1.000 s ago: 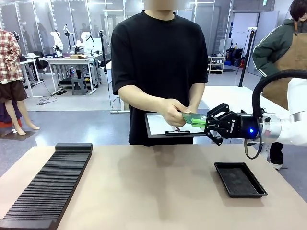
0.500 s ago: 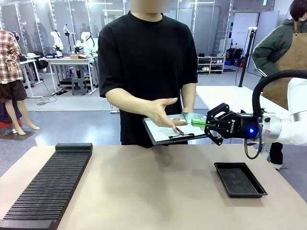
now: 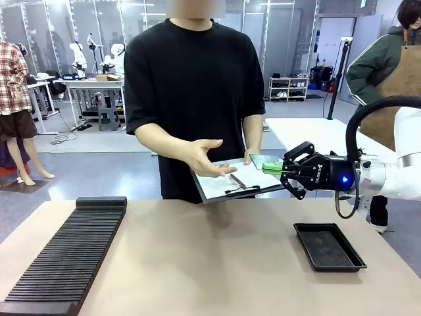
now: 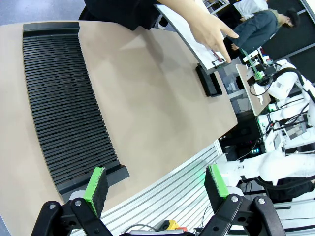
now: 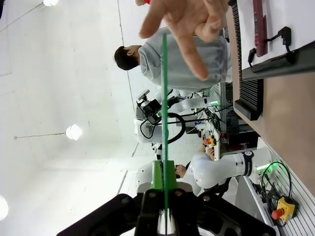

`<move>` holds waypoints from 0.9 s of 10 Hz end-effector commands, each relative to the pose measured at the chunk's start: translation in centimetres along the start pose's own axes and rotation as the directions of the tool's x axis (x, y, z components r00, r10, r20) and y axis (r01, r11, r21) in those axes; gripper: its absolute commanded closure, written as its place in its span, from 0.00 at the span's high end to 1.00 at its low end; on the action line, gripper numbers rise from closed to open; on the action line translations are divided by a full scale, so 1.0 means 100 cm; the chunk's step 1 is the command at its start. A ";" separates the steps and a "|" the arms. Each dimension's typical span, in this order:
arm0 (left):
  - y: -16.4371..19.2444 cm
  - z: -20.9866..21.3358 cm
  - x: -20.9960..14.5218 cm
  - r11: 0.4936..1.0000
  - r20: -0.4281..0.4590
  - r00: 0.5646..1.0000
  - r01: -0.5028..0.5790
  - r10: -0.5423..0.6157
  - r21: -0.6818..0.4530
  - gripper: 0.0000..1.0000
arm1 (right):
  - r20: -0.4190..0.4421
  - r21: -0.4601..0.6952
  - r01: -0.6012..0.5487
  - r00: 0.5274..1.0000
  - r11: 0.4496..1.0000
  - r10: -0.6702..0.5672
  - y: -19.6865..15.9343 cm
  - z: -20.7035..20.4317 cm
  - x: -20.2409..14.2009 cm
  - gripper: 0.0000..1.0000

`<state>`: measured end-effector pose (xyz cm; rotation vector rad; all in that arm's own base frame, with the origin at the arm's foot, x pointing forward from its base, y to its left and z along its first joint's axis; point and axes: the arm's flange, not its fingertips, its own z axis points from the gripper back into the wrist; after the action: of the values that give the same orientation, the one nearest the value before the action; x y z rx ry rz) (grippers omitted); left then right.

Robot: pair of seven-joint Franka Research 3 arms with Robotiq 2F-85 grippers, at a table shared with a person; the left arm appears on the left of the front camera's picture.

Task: Inspect the PCB.
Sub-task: Place the Blank PCB in the ESD tray.

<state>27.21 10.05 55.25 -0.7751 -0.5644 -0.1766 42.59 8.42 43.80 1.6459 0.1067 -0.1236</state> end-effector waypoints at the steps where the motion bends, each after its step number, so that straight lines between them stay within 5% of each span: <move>1: -0.004 0.004 0.002 1.000 -0.011 1.000 -0.015 0.015 0.017 1.00 | -0.004 -0.001 -0.003 1.000 1.000 0.003 0.001 -0.002 0.000 0.00; 4: -0.004 0.004 0.002 1.000 -0.011 1.000 -0.015 0.015 0.017 1.00 | 0.000 0.000 0.000 1.000 1.000 0.000 0.000 0.000 0.000 0.03; 6: -0.004 0.004 0.002 1.000 -0.011 1.000 -0.015 0.015 0.017 1.00 | 0.029 -0.194 -0.128 0.990 0.973 0.136 0.005 0.020 -0.032 0.03; 9: -0.004 0.004 0.002 1.000 -0.011 1.000 -0.015 0.015 0.017 1.00 | -0.004 -0.460 -0.258 0.957 0.849 0.289 0.013 0.056 -0.061 0.03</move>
<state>27.21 10.04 55.25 -0.7753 -0.5643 -0.1768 37.71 3.38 45.44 1.2604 -0.0663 0.0374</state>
